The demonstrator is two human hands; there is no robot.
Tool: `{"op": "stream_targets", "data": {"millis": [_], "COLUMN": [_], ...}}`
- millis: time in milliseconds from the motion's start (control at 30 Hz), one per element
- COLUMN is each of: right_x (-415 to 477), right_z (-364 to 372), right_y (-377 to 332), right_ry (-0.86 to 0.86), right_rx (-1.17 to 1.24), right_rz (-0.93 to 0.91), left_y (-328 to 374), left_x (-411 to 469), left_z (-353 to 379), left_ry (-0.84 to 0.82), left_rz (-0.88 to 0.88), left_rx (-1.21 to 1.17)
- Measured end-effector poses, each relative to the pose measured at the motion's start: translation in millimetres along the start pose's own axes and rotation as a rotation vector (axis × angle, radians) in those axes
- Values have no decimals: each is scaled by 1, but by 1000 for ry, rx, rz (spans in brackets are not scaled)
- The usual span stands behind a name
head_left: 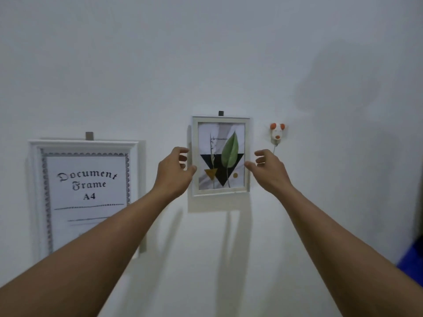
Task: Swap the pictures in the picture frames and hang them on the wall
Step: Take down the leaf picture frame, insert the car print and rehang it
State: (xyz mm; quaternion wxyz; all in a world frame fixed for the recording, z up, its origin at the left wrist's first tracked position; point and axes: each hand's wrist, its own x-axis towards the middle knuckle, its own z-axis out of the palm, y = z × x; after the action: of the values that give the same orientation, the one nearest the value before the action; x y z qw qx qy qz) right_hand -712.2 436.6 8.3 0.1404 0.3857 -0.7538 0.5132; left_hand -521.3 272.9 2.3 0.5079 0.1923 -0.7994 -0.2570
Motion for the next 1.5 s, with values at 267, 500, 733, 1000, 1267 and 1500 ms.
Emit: {"op": "stream_targets", "data": {"millis": [267, 500, 733, 1000, 1267, 1500], "right_x": [24, 28, 18, -59, -202, -350], "right_z": [26, 31, 17, 24, 78, 158], "right_y": [25, 24, 5, -48, -113, -132], "right_ry": [-60, -18, -59, -183, -295, -402], "right_rx": [231, 333, 436, 375, 471, 506], "right_rz": [-30, -57, -89, -116, 37, 224], "left_y": [-4, -1, 8, -1, -54, -130], "left_x": [9, 11, 5, -55, -163, -294], "left_z": [28, 25, 3, -81, -194, -281], "left_ry": [29, 10, 5, -70, -79, -155], "left_rz": [8, 23, 26, -66, -278, -535], "left_rx": [-60, -148, -164, -220, -391, -474]}}
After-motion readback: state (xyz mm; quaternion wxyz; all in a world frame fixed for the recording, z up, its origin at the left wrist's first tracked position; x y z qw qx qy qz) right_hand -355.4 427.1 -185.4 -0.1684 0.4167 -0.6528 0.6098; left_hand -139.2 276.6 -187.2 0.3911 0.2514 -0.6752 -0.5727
